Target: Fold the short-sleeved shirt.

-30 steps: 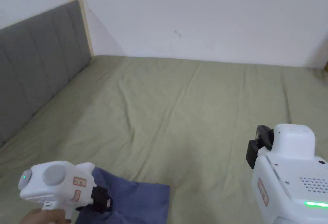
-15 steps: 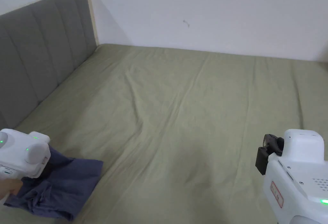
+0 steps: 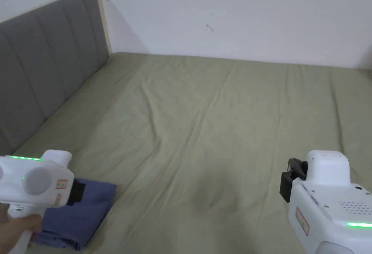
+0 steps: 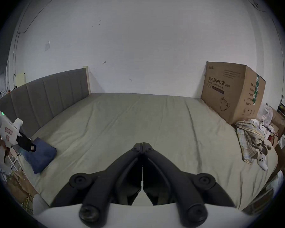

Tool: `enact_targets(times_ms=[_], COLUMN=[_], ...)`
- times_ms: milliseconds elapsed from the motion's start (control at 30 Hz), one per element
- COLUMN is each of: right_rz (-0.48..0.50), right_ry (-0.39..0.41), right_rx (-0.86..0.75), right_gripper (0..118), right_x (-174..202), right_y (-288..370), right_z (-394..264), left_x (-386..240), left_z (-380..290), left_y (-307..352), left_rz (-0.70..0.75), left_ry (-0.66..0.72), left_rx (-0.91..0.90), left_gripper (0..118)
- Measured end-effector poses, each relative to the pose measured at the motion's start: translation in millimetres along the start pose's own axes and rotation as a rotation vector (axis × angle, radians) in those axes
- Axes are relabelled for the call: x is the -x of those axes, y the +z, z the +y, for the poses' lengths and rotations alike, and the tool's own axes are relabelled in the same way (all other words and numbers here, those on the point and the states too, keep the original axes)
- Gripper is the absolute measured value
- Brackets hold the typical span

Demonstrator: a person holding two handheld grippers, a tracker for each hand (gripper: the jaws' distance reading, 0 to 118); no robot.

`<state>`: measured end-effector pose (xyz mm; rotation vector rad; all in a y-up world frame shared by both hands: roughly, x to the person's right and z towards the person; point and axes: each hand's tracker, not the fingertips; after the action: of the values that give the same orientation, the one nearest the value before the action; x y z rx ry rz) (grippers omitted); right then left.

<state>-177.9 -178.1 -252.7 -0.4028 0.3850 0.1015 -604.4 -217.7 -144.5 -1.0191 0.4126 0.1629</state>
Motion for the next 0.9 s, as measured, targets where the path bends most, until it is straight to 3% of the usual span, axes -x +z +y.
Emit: enact_targets(times_ms=[133, 267, 467, 567, 733, 833, 900], right_rz=[0.005, 0.029, -0.010, -0.016, -0.050, -0.020, -0.011], right_ry=[-0.013, -0.072, -0.056, -0.080, -0.037, -0.094, -0.103], right_rx=[0.005, -0.027, -0.105, -0.167, -0.245, -0.281, -0.299], right_gripper=[1, 1, 1, 1, 1, 1, 1], right_x=[-11, -27, -49, -60, -70, -77, -81], right_y=[10, 29, 55, 67, 87, 101, 109], right_z=[-1, 8, 32, 49, 80, 96, 103], left_x=[-57, -104, -162, -194, -226, -240, -242], left_z=[-6, -7, -5, -4, 0, 3, 4], left_y=[35, 82, 159, 195, 235, 256, 266], left_rz=[-0.013, -0.058, -0.090, -0.011, -0.040, 0.037, 0.005], left_ry=[-0.116, -0.082, -0.074, -0.079, -0.060, -0.075, -0.066], left_rx=[-0.138, -0.287, -0.527, -0.654, -0.807, -0.893, -0.918], left_gripper=[0, 0, 0, 0, 0, 0, 0])
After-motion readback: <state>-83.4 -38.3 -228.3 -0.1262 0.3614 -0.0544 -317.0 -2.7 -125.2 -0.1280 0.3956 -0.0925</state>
